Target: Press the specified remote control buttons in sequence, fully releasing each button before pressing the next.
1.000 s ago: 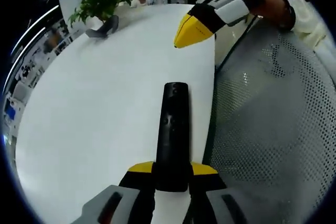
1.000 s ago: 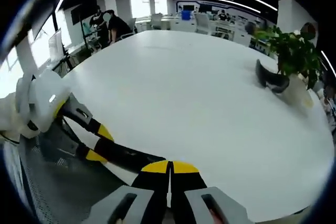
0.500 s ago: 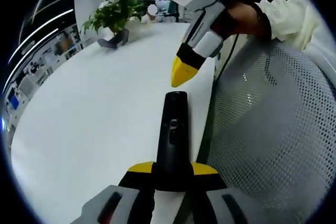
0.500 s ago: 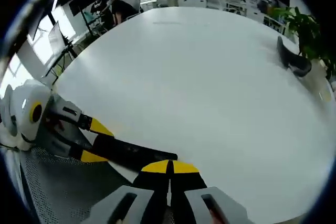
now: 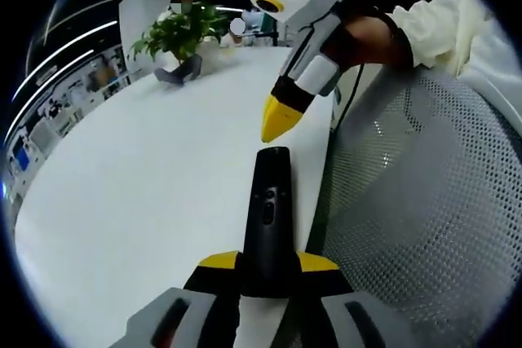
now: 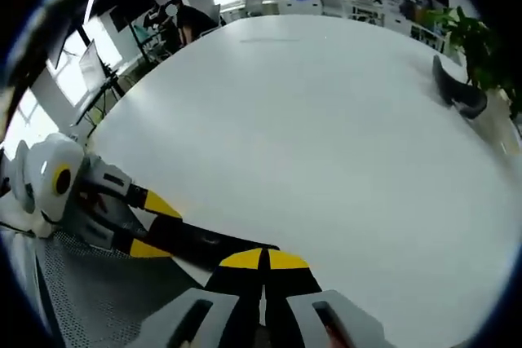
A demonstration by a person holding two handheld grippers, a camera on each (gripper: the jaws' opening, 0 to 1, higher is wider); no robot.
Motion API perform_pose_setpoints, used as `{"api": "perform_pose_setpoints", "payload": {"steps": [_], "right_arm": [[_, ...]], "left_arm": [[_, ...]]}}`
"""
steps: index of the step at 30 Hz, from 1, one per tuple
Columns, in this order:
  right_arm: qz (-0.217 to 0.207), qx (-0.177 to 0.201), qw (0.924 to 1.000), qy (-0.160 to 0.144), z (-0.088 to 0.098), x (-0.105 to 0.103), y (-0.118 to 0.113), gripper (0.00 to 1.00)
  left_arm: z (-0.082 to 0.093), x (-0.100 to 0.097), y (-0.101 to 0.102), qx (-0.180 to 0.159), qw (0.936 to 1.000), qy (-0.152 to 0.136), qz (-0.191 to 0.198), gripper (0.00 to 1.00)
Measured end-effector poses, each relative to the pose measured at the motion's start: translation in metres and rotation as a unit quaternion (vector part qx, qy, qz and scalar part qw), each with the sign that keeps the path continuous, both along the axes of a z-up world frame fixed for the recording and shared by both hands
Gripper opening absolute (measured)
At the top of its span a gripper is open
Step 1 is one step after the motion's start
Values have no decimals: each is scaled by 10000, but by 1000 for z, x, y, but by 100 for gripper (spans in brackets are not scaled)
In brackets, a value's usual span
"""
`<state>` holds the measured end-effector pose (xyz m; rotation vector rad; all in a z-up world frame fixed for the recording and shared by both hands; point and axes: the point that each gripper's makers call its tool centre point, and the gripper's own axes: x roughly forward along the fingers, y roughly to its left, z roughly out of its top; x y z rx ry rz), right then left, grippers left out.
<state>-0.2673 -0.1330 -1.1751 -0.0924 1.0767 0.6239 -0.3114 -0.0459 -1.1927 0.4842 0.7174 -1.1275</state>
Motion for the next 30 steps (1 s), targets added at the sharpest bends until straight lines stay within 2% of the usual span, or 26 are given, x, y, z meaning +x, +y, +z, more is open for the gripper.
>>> {"api": "perform_pose_setpoints", "payload": {"steps": [5, 8, 12, 14, 20, 23, 25, 26, 27, 30], "right_arm": [[67, -89, 9997, 199, -12, -2, 1, 0], [-15, -2, 9998, 180, -9, -2, -2, 0], [-61, -112, 9998, 136, -8, 0, -5, 0], [-113, -20, 9996, 271, -8, -2, -3, 0], [-61, -80, 9995, 297, -9, -4, -2, 0], [-5, -193, 9997, 157, -5, -4, 0, 0], [123, -353, 9989, 290, -12, -9, -1, 0], [220, -358, 9990, 121, -9, -5, -2, 0], [157, -397, 9990, 144, -10, -6, -1, 0], [341, -544, 9979, -26, -10, -7, -1, 0]], "left_arm": [[-1, 0, -2, -12, 10000, -6, 58, 26], [0, 0, -3, -17, 10000, -14, 66, 27], [0, -1, -4, -1, 10000, -57, -1, 25], [1, -1, -3, 0, 10000, -22, 40, 25], [0, -1, -3, 3, 10000, -29, 26, 24], [0, -2, -3, 1, 10000, -25, 23, 24], [0, -2, -3, -2, 10000, -23, 20, 24], [0, -2, -3, -3, 10000, -19, 15, 24], [0, -2, -3, -10, 10000, -21, 0, 24], [0, -2, -3, -26, 10000, -21, -13, 24]]}}
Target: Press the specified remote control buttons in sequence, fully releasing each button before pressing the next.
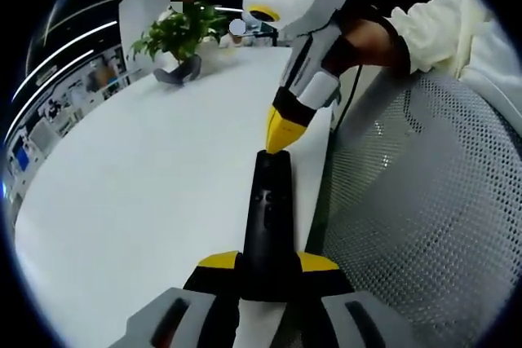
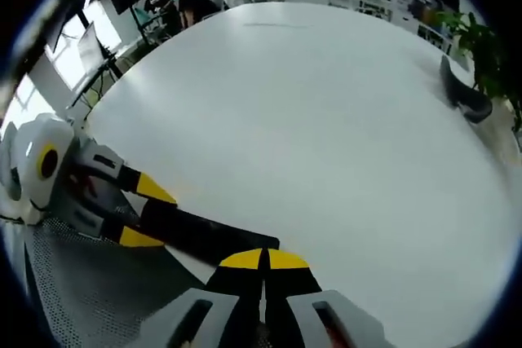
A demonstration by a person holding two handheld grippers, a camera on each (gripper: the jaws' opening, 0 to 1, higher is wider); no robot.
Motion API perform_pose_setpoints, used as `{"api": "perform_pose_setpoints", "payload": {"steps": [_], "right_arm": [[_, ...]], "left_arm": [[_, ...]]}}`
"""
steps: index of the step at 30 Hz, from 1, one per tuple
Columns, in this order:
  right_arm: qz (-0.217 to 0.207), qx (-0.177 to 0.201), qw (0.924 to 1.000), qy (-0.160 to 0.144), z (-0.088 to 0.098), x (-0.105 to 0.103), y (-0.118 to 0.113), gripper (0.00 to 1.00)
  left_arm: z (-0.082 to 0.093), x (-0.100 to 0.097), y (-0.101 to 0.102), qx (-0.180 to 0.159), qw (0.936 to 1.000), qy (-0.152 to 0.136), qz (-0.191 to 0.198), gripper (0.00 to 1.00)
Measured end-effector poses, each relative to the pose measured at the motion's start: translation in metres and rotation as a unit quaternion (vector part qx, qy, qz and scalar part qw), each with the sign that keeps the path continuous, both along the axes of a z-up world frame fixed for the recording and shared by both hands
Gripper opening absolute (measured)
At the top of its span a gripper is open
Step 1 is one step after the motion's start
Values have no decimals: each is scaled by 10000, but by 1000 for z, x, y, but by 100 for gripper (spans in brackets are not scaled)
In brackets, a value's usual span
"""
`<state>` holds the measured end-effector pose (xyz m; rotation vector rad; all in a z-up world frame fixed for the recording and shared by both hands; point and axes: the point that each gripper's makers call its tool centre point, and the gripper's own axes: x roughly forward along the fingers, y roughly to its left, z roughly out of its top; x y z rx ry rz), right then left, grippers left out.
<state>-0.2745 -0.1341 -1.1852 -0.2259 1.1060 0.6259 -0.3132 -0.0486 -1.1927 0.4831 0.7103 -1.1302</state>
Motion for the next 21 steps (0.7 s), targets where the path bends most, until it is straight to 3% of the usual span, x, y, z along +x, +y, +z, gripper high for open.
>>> {"api": "perform_pose_setpoints", "payload": {"steps": [7, 12, 21], "right_arm": [[159, -195, 9997, -33, 1, -1, 0, 0], [10, -37, 9999, 148, 1, -3, 0, 0], [-72, 81, 9998, 158, 1, -3, 0, 0]], "left_arm": [[0, 0, 0, -14, 10000, 3, 3, 24], [0, 0, 0, -22, 10000, 5, -18, 24], [0, 1, 0, -35, 10000, 11, -24, 24]]}}
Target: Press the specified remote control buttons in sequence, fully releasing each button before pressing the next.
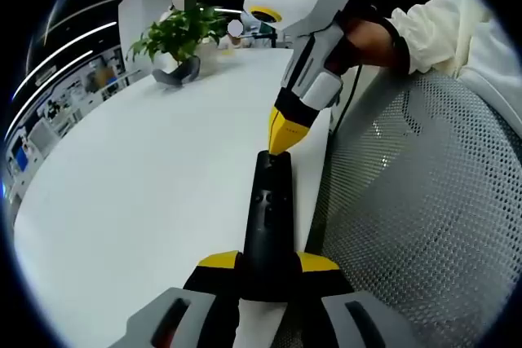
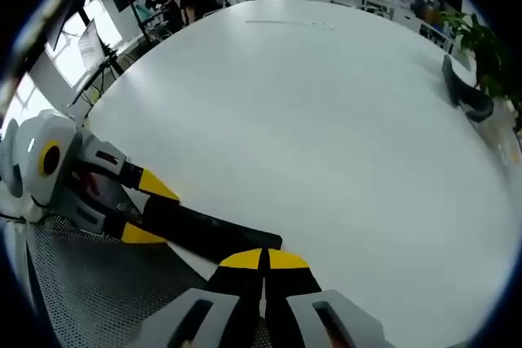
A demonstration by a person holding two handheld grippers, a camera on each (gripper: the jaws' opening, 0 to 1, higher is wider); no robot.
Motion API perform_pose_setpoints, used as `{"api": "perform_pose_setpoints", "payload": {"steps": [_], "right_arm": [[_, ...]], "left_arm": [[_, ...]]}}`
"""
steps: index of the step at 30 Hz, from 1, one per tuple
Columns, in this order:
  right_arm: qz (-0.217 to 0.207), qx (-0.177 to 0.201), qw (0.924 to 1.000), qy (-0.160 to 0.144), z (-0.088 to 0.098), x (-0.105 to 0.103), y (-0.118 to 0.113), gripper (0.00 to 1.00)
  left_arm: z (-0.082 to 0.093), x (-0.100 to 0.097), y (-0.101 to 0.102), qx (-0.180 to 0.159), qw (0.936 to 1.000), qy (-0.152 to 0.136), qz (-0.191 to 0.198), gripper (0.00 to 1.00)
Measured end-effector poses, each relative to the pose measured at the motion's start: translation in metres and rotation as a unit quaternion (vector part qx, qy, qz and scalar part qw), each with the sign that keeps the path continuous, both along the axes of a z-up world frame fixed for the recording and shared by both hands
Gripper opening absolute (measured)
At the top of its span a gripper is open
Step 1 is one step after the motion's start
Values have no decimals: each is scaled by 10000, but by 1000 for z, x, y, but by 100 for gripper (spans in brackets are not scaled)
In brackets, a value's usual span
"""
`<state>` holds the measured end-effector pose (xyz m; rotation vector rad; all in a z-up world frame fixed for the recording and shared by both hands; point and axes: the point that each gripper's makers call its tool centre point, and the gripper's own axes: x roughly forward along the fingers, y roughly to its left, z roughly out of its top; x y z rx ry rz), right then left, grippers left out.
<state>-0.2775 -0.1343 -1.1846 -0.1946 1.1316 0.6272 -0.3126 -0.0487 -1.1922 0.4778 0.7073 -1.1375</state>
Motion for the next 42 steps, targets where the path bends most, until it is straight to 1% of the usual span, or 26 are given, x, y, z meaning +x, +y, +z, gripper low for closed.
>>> {"api": "perform_pose_setpoints", "payload": {"steps": [6, 12, 14, 21, 22, 23, 25, 26, 28, 32, 34, 37, 42], "right_arm": [[132, -6, 9999, -103, 0, 0, 1, 0], [357, -206, 9987, -285, 0, 0, 2, 0], [344, -212, 9988, -291, 0, 0, 1, 0], [86, -10, 9999, -130, 2, 3, -1, 0], [37, 73, 9998, -173, 4, 4, -1, 0], [15, 100, 9998, -181, 5, 5, 0, 0], [-82, 278, 9994, -174, 8, 7, 2, 0], [-149, 382, 9991, -116, 9, 6, 3, 0], [-158, 445, 9989, -30, 10, 4, 6, 0], [-65, 491, 9988, -46, 9, 3, 10, 0], [4, 528, 9986, 26, 8, 0, 14, 0], [79, 417, 9991, 48, 5, -2, 13, 0], [71, 428, 9990, 76, 4, -2, 13, 0]], "left_arm": [[0, 0, 0, -30, 10000, 5, 4, 24], [0, 1, 0, -20, 10000, -6, 1, 24], [0, 1, 0, -18, 10000, -10, -1, 24], [0, 1, -1, -18, 10000, -11, 6, 24], [0, 1, -1, -17, 10000, -12, 7, 24], [0, 1, -1, -19, 10000, -12, 6, 24], [0, 1, -1, -16, 10000, -13, 2, 24], [0, 1, -1, -16, 10000, -12, 2, 24], [0, 1, -1, -17, 10000, -8, 2, 24], [0, 1, -1, -24, 10000, -13, 6, 24], [0, 1, -1, -28, 10000, -13, 9, 24], [0, 1, 0, -28, 10000, -12, 7, 24], [0, 1, 0, -29, 10000, -11, 7, 24]]}}
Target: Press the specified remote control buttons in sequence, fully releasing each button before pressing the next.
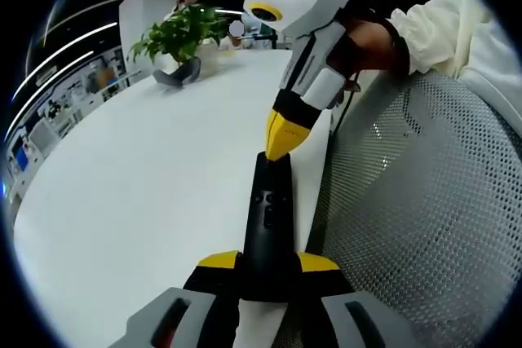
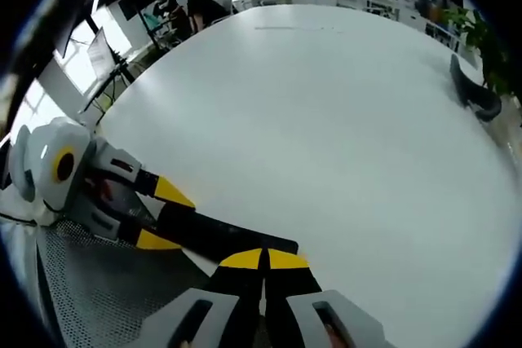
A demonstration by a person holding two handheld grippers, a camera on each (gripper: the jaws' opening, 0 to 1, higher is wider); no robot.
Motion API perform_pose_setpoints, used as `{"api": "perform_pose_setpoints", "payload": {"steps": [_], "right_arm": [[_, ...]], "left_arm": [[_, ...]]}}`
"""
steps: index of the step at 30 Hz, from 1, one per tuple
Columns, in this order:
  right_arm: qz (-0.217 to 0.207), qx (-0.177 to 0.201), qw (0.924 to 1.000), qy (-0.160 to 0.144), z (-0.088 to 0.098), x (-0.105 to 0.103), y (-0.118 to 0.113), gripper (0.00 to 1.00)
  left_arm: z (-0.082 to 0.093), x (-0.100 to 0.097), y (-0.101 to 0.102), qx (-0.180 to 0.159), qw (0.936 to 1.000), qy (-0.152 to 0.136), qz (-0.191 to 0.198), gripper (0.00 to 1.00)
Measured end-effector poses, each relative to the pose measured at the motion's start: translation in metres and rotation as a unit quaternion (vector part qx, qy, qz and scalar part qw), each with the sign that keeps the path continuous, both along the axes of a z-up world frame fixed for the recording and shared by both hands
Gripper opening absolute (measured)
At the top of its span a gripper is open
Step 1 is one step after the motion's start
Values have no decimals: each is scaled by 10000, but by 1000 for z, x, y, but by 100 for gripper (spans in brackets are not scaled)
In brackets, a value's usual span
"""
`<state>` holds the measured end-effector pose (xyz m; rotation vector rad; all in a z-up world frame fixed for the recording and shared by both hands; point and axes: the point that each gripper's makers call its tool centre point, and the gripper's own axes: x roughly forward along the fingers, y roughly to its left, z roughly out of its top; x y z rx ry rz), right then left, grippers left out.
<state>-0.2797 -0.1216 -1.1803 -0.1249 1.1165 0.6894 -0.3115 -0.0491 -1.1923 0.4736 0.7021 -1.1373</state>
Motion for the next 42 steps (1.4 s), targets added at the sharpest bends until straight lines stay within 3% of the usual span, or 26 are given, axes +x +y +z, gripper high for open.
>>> {"api": "perform_pose_setpoints", "payload": {"steps": [7, 14, 24, 33, 38, 42], "right_arm": [[195, -263, 9994, -133, -3, -1, 0, 0], [43, -77, 10000, -14, -3, 0, -2, 0], [204, -175, 9995, -154, -4, -1, -1, 0], [33, -25, 10000, 31, -3, 0, -2, 0], [251, -246, 9991, -243, -2, 1, 0, 0], [295, -145, 9991, -254, 0, 0, 3, 0]], "left_arm": [[0, 0, 0, -6, 10000, 1, 4, 24], [0, 0, 0, -23, 10000, 7, -7, 24], [0, 0, -1, -26, 10000, 2, -14, 25], [1, 0, -1, -35, 10000, -6, -13, 25], [0, 0, -1, -35, 10000, -3, -6, 25], [0, -1, -2, -37, 10000, -10, -17, 25]]}}
